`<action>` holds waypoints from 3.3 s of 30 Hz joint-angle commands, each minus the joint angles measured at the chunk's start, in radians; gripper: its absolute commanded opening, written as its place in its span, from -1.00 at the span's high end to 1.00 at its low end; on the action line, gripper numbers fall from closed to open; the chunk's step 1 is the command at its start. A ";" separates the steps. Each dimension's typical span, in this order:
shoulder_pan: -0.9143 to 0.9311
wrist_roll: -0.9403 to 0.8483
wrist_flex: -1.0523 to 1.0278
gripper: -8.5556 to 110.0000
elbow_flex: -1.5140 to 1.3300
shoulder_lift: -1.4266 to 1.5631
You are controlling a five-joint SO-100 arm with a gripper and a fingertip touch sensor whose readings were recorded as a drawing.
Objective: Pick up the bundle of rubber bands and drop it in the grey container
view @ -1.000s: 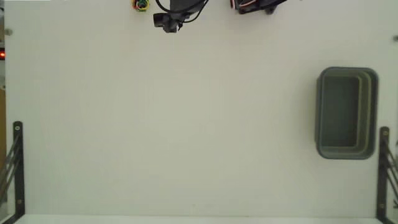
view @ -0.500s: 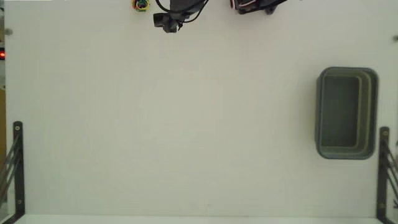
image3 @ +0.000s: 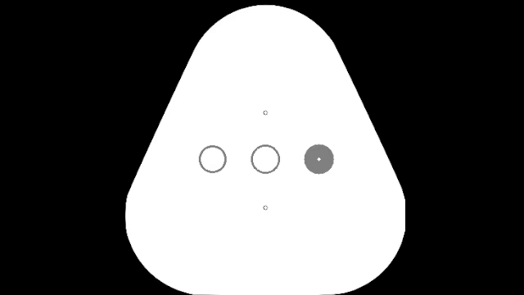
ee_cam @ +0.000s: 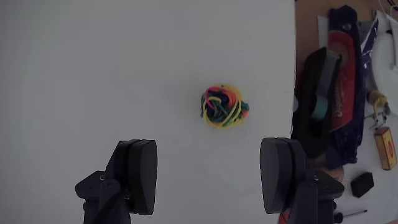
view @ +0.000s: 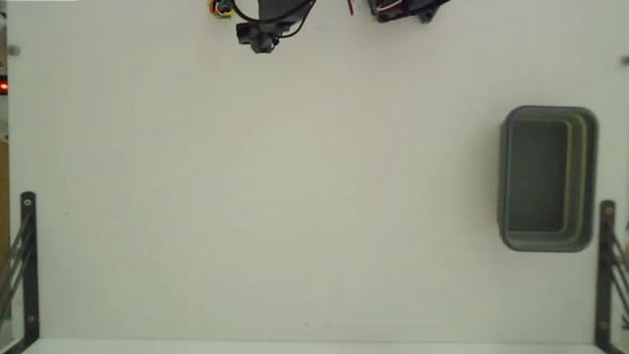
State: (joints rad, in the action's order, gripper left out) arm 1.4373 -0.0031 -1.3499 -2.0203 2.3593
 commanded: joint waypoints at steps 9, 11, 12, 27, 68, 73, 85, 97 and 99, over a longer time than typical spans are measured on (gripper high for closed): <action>0.015 0.003 0.068 -1.00 0.056 -0.062; 0.015 0.003 0.079 -1.00 0.060 -0.077; 0.015 0.003 0.083 -1.00 0.062 -0.084; 0.015 0.003 0.117 -1.00 0.079 -0.134; 0.015 0.003 0.208 -1.00 0.147 -0.294; 0.015 0.003 0.232 -1.00 0.115 -0.286; 0.015 0.003 0.313 -1.00 0.023 -0.275; 0.015 0.003 0.398 -1.00 -0.066 -0.270; 0.015 0.003 0.412 -1.00 -0.080 -0.270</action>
State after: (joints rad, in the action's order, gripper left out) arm 1.4373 -0.0046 -0.9603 -2.0893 2.0494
